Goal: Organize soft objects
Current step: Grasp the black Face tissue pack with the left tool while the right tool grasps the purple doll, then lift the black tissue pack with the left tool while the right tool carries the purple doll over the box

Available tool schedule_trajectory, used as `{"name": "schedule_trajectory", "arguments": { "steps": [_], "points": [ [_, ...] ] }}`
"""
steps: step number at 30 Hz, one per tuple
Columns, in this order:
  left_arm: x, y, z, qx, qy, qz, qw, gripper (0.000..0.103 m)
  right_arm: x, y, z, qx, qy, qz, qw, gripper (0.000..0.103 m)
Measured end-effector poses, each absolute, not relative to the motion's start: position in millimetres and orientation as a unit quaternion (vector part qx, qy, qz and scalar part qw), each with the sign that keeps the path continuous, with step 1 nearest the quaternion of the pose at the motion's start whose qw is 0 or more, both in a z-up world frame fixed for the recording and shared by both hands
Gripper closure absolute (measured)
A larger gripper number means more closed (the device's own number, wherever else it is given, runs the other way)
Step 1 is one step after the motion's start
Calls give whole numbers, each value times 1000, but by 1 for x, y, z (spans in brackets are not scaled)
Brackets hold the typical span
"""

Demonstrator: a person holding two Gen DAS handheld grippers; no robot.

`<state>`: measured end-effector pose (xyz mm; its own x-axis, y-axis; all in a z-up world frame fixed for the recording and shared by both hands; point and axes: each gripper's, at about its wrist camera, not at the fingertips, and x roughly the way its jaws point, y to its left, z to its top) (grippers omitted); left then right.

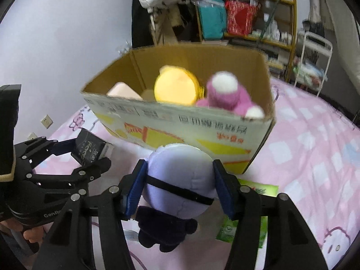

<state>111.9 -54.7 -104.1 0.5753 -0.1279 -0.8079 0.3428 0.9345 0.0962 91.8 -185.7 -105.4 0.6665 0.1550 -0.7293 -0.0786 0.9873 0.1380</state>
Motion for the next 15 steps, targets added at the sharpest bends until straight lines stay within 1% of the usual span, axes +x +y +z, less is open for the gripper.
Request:
{"name": "schedule_trajectory", "arguments": {
  "steps": [7, 11, 15],
  "points": [
    [93, -46, -68, 111, 384, -130, 907, 39, 62, -183, -70, 51, 329, 63, 941, 41],
    [88, -40, -49, 85, 353, -138, 921, 39, 45, -185, -50, 47, 285, 55, 956, 41],
    [77, -34, -31, 72, 310, -138, 938, 39, 37, -188, -32, 54, 257, 51, 964, 41]
  ]
}}
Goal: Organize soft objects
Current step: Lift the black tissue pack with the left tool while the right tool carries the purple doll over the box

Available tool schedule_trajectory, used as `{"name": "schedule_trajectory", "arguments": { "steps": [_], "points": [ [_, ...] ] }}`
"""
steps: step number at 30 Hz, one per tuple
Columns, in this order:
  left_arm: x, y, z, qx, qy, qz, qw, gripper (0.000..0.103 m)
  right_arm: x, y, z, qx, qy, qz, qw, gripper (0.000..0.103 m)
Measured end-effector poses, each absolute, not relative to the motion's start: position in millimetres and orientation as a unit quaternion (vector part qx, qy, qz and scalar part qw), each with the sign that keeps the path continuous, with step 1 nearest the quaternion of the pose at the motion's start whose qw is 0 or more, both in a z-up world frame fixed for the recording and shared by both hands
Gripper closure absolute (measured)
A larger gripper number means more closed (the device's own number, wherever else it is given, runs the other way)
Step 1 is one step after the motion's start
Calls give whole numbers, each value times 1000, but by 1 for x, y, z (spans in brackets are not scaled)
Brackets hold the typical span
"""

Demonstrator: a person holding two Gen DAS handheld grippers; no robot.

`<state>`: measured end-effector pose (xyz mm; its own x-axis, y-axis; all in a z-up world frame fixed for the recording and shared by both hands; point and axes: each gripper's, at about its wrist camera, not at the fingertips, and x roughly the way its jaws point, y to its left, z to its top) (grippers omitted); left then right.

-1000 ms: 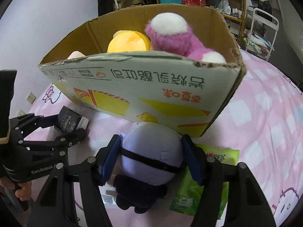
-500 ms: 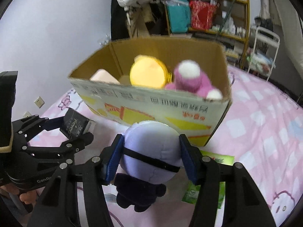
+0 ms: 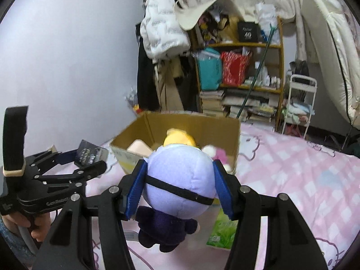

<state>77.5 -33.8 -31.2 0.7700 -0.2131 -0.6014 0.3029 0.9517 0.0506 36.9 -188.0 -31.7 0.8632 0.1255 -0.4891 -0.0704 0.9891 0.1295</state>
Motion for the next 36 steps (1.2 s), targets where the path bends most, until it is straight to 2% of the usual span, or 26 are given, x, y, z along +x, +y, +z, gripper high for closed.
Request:
{"name": "schedule_trajectory", "arguments": {
  "steps": [7, 15, 28, 36],
  "points": [
    [63, -27, 6, 60, 229, -130, 963, 39, 34, -191, -1, 36, 210, 37, 976, 41],
    [71, -30, 37, 73, 175, -132, 973, 39, 55, -191, 30, 18, 172, 28, 985, 41],
    [102, -47, 71, 85, 127, -127, 980, 39, 88, -198, 65, -3, 127, 18, 992, 40],
    [123, -52, 65, 74, 134, -129, 980, 39, 106, -191, 57, -22, 131, 22, 991, 40]
  ]
}}
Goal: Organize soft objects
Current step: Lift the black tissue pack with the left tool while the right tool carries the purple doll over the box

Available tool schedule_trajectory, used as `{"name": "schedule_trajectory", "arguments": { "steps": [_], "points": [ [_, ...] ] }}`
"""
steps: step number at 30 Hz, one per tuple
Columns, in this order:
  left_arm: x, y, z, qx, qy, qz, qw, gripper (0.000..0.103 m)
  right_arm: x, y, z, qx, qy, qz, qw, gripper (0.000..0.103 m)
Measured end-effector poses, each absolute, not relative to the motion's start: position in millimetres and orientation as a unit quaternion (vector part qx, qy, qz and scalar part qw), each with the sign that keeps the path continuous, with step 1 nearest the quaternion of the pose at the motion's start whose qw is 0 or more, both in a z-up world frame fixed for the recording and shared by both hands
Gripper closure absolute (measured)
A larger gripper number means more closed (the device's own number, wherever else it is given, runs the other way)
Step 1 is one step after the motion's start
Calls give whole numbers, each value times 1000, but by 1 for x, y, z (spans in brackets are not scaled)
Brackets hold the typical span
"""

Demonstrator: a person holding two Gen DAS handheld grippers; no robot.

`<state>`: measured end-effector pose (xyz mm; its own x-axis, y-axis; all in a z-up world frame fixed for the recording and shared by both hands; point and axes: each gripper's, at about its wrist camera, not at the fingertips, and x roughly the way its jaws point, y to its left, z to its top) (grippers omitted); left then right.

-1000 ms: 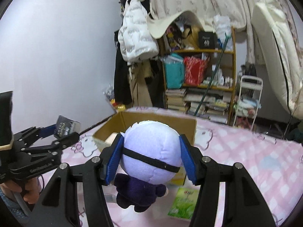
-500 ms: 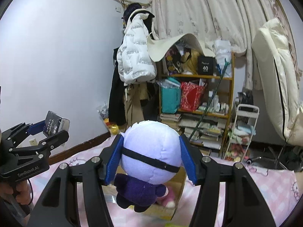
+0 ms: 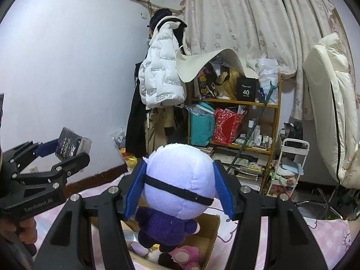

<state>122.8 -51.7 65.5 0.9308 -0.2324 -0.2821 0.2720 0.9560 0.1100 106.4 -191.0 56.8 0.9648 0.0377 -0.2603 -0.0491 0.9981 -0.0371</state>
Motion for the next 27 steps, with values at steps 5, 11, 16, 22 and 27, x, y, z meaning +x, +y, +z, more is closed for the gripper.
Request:
{"name": "schedule_trajectory", "arguments": {
  "steps": [5, 11, 16, 22, 27],
  "points": [
    [136, -47, 47, 59, 163, -131, 976, 39, 114, -185, 35, -30, 146, 21, 989, 40],
    [154, -47, 23, 60, 198, -130, 970, 39, 128, -180, 8, -43, 171, 26, 984, 40],
    [163, -51, 11, 62, 208, -131, 967, 39, 138, -181, -4, -44, 178, 24, 983, 40],
    [172, -61, -6, 68, 232, -142, 960, 39, 147, -183, -16, -35, 193, 23, 980, 38],
    [177, -66, -18, 59, 261, -161, 950, 39, 149, -188, -23, -25, 198, 12, 980, 38]
  ]
}}
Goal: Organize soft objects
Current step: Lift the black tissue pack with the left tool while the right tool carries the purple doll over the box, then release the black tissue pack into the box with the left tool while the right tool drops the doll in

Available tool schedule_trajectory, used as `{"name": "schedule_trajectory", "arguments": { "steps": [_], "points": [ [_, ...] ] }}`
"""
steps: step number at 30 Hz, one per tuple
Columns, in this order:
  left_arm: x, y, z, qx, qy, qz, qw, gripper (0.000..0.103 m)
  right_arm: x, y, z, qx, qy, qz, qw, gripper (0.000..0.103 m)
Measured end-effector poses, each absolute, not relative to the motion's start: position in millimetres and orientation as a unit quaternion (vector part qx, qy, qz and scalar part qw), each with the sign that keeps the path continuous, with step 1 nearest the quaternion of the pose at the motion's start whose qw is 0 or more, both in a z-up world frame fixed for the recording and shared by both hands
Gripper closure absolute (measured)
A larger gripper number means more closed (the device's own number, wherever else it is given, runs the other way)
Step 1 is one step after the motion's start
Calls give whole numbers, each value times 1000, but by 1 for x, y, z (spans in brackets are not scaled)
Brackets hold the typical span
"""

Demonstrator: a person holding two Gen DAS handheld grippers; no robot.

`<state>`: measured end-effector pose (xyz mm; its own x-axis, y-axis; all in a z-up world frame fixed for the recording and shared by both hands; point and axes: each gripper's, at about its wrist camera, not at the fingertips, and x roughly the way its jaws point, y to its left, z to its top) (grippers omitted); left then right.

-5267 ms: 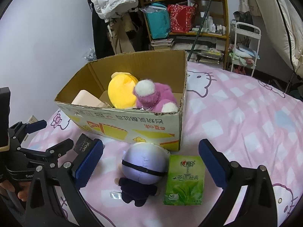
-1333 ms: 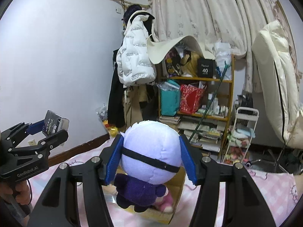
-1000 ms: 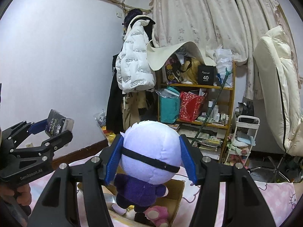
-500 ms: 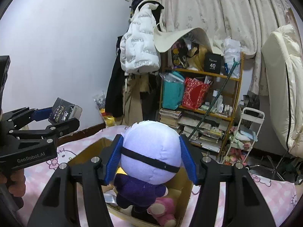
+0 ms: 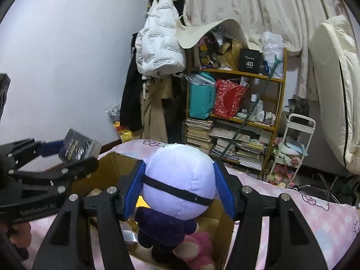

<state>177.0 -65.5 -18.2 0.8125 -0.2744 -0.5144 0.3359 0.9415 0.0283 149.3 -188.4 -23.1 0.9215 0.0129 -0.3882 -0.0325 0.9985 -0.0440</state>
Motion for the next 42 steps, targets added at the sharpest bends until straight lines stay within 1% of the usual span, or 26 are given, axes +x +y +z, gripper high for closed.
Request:
{"name": "schedule_trajectory", "arguments": {
  "steps": [9, 13, 16, 18, 20, 24, 26, 28, 29, 30, 31, 32, 33, 35, 37, 42],
  "points": [
    [179, -68, -29, 70, 278, -156, 945, 38, 154, -200, -30, 6, 216, 24, 976, 36],
    [175, -68, -29, 76, 274, -150, 947, 26, 153, -198, -31, 4, 222, 26, 975, 34],
    [171, -67, -27, 79, 273, -147, 947, 24, 151, -199, -31, 6, 225, 27, 974, 33],
    [169, -67, -27, 79, 273, -145, 948, 23, 149, -199, -30, 7, 225, 26, 974, 29],
    [166, -66, -25, 79, 273, -143, 948, 21, 145, -201, -29, 11, 221, 23, 975, 20],
    [156, -62, -20, 85, 266, -138, 950, 18, 138, -204, -25, 17, 222, 19, 975, 18],
    [150, -60, -16, 86, 262, -136, 951, 9, 132, -207, -23, 25, 226, 16, 974, 17],
    [145, -57, -12, 83, 259, -139, 952, 9, 128, -210, -20, 34, 230, 14, 972, 16],
    [142, -56, -10, 84, 258, -140, 952, 9, 124, -212, -17, 40, 231, 13, 972, 14],
    [139, -55, -8, 85, 257, -139, 953, 9, 121, -214, -15, 45, 231, 11, 972, 12],
    [137, -54, -7, 86, 256, -138, 953, 9, 119, -215, -12, 48, 230, 10, 972, 6],
    [134, -52, -4, 88, 253, -137, 954, 8, 114, -217, -9, 51, 227, 7, 973, 3],
    [130, -51, -3, 90, 253, -136, 954, 8, 110, -218, -7, 53, 223, 5, 973, 3],
    [123, -48, 1, 92, 250, -132, 955, 2, 102, -220, -2, 51, 216, 1, 975, 2],
    [114, -45, 5, 92, 246, -126, 957, 2, 94, -221, 3, 46, 208, -8, 977, 0],
    [92, -36, 13, 89, 243, -122, 958, 2, 75, -222, 5, 47, 210, -14, 976, 0]
  ]
}}
